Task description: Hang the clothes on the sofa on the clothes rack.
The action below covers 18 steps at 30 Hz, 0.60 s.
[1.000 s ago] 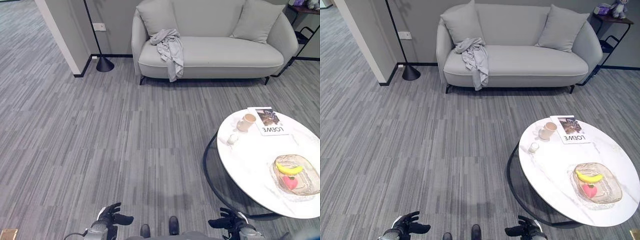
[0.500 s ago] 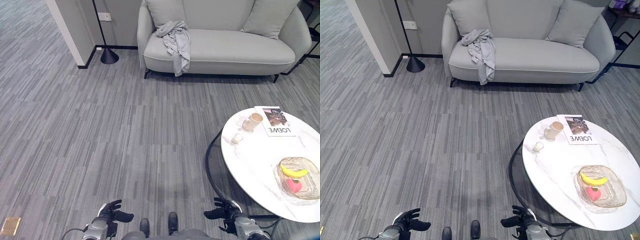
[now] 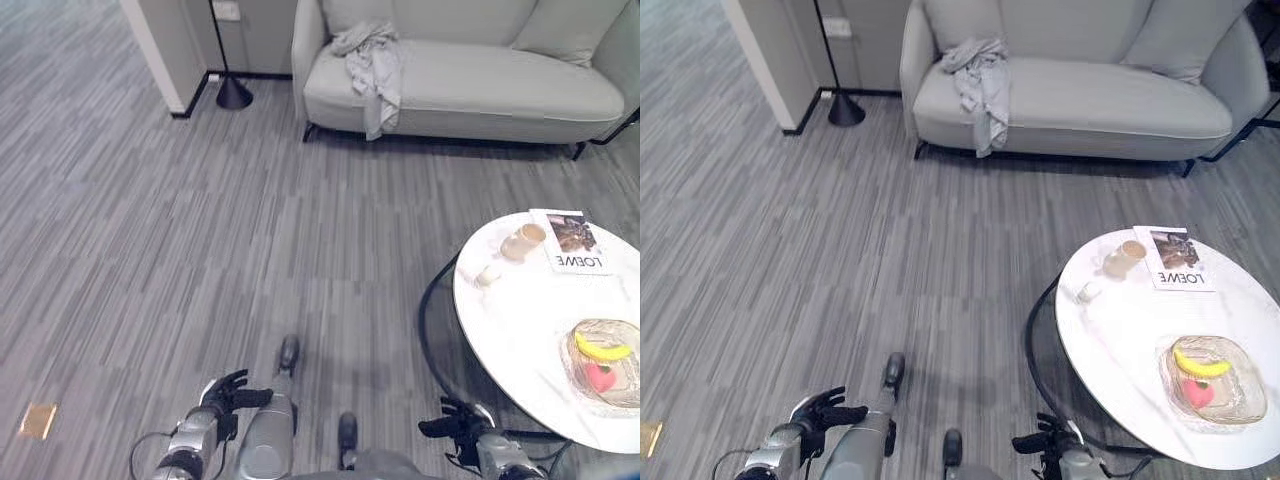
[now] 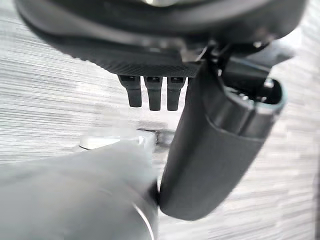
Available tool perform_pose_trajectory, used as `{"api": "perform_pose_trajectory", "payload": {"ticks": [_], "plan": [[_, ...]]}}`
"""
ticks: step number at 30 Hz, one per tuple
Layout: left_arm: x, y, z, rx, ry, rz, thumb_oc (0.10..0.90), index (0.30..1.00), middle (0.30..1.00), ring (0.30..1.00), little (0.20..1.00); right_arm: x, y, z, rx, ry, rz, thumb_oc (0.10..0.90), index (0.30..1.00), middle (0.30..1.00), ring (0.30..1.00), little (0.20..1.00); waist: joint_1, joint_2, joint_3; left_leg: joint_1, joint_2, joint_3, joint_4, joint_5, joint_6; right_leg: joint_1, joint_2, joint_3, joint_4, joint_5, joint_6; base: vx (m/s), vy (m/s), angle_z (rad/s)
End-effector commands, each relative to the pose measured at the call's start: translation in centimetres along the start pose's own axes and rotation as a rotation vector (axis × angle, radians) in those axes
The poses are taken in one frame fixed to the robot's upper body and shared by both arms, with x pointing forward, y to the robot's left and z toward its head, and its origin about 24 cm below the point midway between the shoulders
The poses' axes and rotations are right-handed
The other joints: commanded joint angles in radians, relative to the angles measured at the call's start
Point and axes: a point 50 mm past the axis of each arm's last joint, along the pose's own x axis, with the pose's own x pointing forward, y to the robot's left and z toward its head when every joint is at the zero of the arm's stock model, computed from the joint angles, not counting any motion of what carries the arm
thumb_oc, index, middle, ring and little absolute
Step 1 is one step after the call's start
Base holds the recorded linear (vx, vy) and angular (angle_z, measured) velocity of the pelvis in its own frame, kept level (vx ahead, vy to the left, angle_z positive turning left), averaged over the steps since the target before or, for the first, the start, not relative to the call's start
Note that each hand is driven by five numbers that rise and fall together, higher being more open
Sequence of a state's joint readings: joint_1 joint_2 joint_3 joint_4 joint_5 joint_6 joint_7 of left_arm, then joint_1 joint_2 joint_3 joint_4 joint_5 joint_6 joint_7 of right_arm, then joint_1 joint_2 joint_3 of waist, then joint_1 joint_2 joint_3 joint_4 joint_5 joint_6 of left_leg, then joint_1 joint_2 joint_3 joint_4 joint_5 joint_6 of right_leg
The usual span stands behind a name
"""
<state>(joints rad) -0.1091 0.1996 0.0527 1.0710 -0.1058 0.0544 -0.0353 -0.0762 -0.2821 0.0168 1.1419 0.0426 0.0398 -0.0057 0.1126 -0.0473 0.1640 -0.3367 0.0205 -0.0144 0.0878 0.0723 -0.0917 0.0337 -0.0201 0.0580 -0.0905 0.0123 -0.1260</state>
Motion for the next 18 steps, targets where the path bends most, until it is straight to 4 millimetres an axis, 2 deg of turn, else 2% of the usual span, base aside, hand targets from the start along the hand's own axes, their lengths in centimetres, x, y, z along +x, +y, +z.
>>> {"api": "perform_pose_trajectory", "payload": {"ticks": [1, 3, 4, 5, 7, 8, 9, 10, 11, 12, 14, 16, 17, 18], "plan": [[-0.6, 2.1, -0.1, 0.118, -0.050, 0.042, 0.800, 0.900, 0.900, 0.900, 0.900, -0.2, -1.2, 0.4, -0.013, -0.054, -0.031, 0.800, 0.900, 0.900, 0.900, 0.900, 0.010, -0.007, -0.147, 0.068, -0.072, -0.039, -0.168, 0.045, 0.067, 0.099, -0.034, 0.098, 0.254, 0.167, 0.104, 0.62, 0.331, -0.64], [-0.8, 2.3, -0.1, 0.097, -0.059, 0.044, 0.800, 0.900, 0.900, 0.900, 0.900, -0.3, -2.0, 0.3, -0.011, -0.053, -0.056, 0.800, 0.900, 0.900, 0.900, 0.900, -0.009, 0.052, -0.118, 0.180, -0.051, -0.040, -0.175, 0.033, 0.066, -0.019, -0.008, 0.064, 0.525, 0.159, 0.077, 0.61, 0.372, -0.76], [-0.7, 2.3, 0.0, 0.094, -0.062, 0.053, 0.800, 0.900, 0.900, 0.900, 0.900, -0.3, -2.3, 0.5, -0.026, -0.060, -0.063, 0.800, 0.900, 0.900, 0.900, 0.900, -0.021, 0.073, -0.089, 0.231, -0.044, -0.030, -0.175, 0.024, 0.065, -0.069, 0.003, 0.039, 0.629, 0.147, 0.072, 0.40, 0.250, -0.55], [-0.7, 2.4, -0.1, 0.092, -0.059, 0.058, 0.800, 0.900, 0.900, 0.900, 0.900, -0.3, -2.6, 0.7, -0.030, -0.064, -0.074, 0.800, 0.900, 0.900, 0.900, 0.900, -0.028, 0.088, -0.070, 0.272, -0.038, -0.028, -0.175, 0.018, 0.067, -0.115, 0.005, 0.026, 0.683, 0.137, 0.071, 0.43, 0.184, -0.26], [-0.7, 2.5, -0.1, 0.093, -0.060, 0.066, 0.800, 0.900, 0.900, 0.900, 0.900, -0.3, -2.7, 0.8, -0.030, -0.067, -0.080, 0.800, 0.900, 0.900, 0.900, 0.900, -0.031, 0.092, -0.060, 0.305, -0.035, -0.021, -0.175, 0.011, 0.067, -0.147, -0.006, 0.011, 0.691, 0.125, 0.079, 0.31, 0.067, 0.02], [-0.7, 2.6, -0.3, 0.093, -0.056, 0.072, 0.800, 0.900, 0.900, 0.900, 0.900, -0.3, -3.1, 0.9, -0.035, -0.069, -0.088, 0.800, 0.900, 0.900, 0.900, 0.900, -0.036, 0.096, -0.063, 0.328, -0.032, -0.018, -0.175, 0.001, 0.065, -0.175, 0.000, 0.004, 0.632, 0.110, 0.093, 0.55, 0.011, 0.10], [-0.8, 2.7, -0.6, 0.096, -0.057, 0.079, 0.800, 0.900, 0.900, 0.900, 0.900, -0.4, -3.9, 1.4, -0.036, -0.090, -0.107, 0.800, 0.900, 0.900, 0.900, 0.900, -0.059, 0.101, -0.051, 0.387, -0.041, -0.013, -0.175, -0.008, 0.061, -0.213, 0.010, -0.013, 0.488, 0.119, 0.128, 0.71, -0.002, -0.15], [-0.9, 2.8, -0.6, 0.100, -0.059, 0.079, 0.800, 0.900, 0.900, 0.900, 0.900, -0.4, -3.9, 1.5, -0.033, -0.094, -0.107, 0.800, 0.900, 0.900, 0.900, 0.900, -0.071, 0.102, -0.052, 0.406, -0.048, -0.014, -0.175, -0.015, 0.060, -0.248, 0.006, -0.029, 0.394, 0.119, 0.134, 0.90, -0.049, -0.08], [-1.0, 3.2, -0.7, 0.102, -0.062, 0.086, 0.800, 0.900, 0.900, 0.900, 0.900, -0.4, -3.9, 2.0, -0.062, -0.108, -0.102, 0.800, 0.900, 0.900, 0.900, 0.900, -0.107, 0.106, -0.027, 0.470, -0.059, -0.033, -0.175, -0.034, 0.070, -0.316, 0.030, -0.037, 0.147, 0.125, 0.153, 0.72, -0.068, -0.27], [-1.0, 3.6, -0.7, 0.104, -0.060, 0.096, 0.800, 0.900, 0.900, 0.900, 0.900, -0.4, -4.0, 2.1, -0.068, -0.111, -0.100, 0.800, 0.900, 0.900, 0.900, 0.900, -0.125, 0.110, -0.013, 0.500, -0.054, -0.043, -0.175, -0.045, 0.079, -0.363, 0.051, -0.033, 0.048, 0.128, 0.162, 0.73, -0.083, -0.06], [-0.9, 3.4, -0.7, 0.102, -0.054, 0.087, 0.800, 0.900, 0.900, 0.900, 0.900, -0.3, -3.8, 3.1, -0.094, -0.127, -0.089, 0.800, 0.900, 0.900, 0.900, 0.900, -0.153, 0.130, 0.007, 0.549, -0.027, -0.049, -0.175, -0.059, 0.084, -0.444, 0.069, -0.051, 0.003, 0.119, 0.179, 0.52, -0.120, 0.18], [-0.9, 3.1, -0.6, 0.097, -0.056, 0.080, 0.800, 0.900, 0.900, 0.900, 0.900, -0.3, -3.7, 3.2, -0.109, -0.132, -0.080, 0.800, 0.900, 0.900, 0.900, 0.900, -0.158, 0.117, -0.011, 0.574, -0.015, -0.055, -0.175, -0.050, 0.081, -0.405, 0.073, -0.064, 0.003, 0.114, 0.177, 0.57, -0.215, 1.19], [-0.9, 2.9, -0.9, 0.089, -0.046, 0.074, 0.800, 0.900, 0.900, 0.900, 0.900, -0.4, -3.9, 3.0, -0.120, -0.131, -0.083, 0.800, 0.900, 0.900, 0.900, 0.900, -0.160, 0.113, -0.021, 0.598, 0.005, -0.056, -0.173, -0.012, 0.083, -0.371, 0.080, -0.052, 0.003, 0.141, 0.178, 0.64, -0.268, 1.23], [-1.0, 2.8, -1.1, 0.087, -0.043, 0.068, 0.800, 0.900, 0.900, 0.900, 0.900, -0.4, -4.2, 3.1, -0.130, -0.133, -0.093, 0.800, 0.900, 0.900, 0.900, 0.900, -0.163, 0.100, -0.024, 0.577, 0.009, -0.057, -0.069, 0.004, 0.084, -0.345, 0.071, -0.042, 0.016, 0.173, 0.189, 0.60, -0.320, 0.70]]}}
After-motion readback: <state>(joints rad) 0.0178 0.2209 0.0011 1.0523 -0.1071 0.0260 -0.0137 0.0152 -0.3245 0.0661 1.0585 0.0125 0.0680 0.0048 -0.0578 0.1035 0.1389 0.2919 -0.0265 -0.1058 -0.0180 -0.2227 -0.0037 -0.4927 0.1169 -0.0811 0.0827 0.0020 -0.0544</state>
